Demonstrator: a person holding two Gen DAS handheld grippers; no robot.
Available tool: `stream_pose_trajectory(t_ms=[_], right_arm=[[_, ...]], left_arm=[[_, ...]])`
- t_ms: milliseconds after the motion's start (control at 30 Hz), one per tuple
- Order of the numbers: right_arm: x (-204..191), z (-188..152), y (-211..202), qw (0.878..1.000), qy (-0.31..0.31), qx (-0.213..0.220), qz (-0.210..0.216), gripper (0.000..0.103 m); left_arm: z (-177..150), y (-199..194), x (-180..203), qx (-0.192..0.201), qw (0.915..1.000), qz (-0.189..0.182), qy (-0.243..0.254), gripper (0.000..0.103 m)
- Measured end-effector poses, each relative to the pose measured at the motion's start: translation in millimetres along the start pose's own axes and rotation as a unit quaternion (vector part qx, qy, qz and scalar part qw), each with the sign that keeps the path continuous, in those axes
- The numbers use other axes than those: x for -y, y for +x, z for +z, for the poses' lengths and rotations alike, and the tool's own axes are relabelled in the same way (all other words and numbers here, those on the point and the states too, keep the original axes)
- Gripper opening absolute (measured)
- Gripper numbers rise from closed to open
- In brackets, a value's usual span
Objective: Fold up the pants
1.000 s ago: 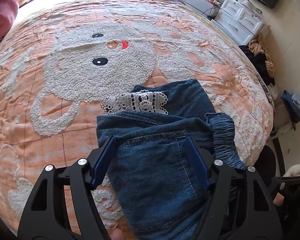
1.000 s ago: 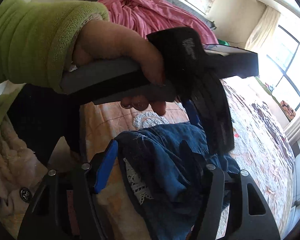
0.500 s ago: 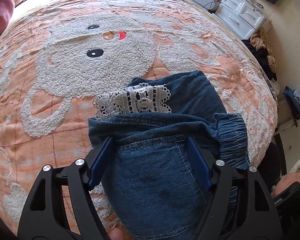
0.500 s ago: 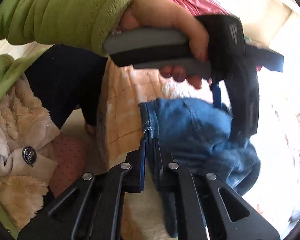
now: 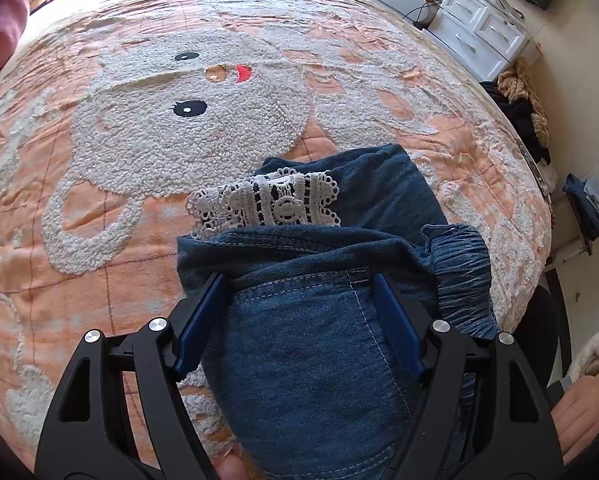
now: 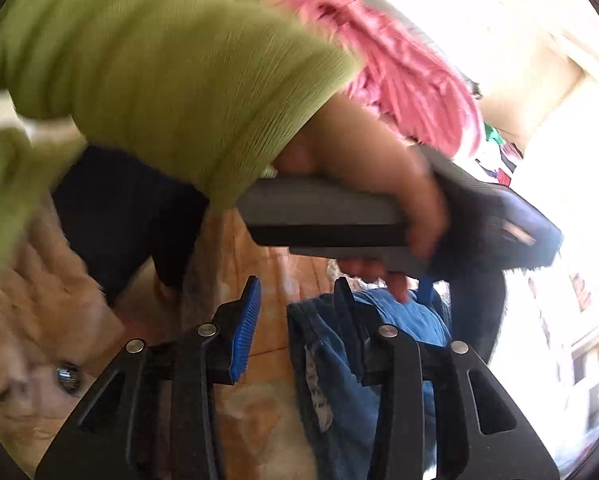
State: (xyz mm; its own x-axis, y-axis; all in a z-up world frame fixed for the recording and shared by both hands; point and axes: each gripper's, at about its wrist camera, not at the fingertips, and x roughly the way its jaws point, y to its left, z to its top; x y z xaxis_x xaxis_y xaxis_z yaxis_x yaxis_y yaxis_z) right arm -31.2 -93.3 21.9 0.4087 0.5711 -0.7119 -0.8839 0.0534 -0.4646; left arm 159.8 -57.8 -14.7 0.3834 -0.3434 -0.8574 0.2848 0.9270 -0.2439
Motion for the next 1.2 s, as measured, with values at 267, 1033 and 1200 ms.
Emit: stream_pose_trajectory(t_ms=[267, 1033, 1200], right_arm=[[3, -13, 37, 0.999, 0.011, -0.043, 0.017, 0.009], [79, -68, -50, 0.937, 0.347, 0.026, -0.040, 0.015], [82, -86, -35, 0.924, 0.377, -0.043, -0.043, 0.015]], left_arm=[[0, 0, 1, 0.002, 1.0000, -0.001, 0.002, 0.069], [-3, 0, 5, 0.023, 0.9995, 0.016, 0.012, 0.069], [-5, 0, 6, 0.025, 0.9994, 0.016, 0.016, 0.070]])
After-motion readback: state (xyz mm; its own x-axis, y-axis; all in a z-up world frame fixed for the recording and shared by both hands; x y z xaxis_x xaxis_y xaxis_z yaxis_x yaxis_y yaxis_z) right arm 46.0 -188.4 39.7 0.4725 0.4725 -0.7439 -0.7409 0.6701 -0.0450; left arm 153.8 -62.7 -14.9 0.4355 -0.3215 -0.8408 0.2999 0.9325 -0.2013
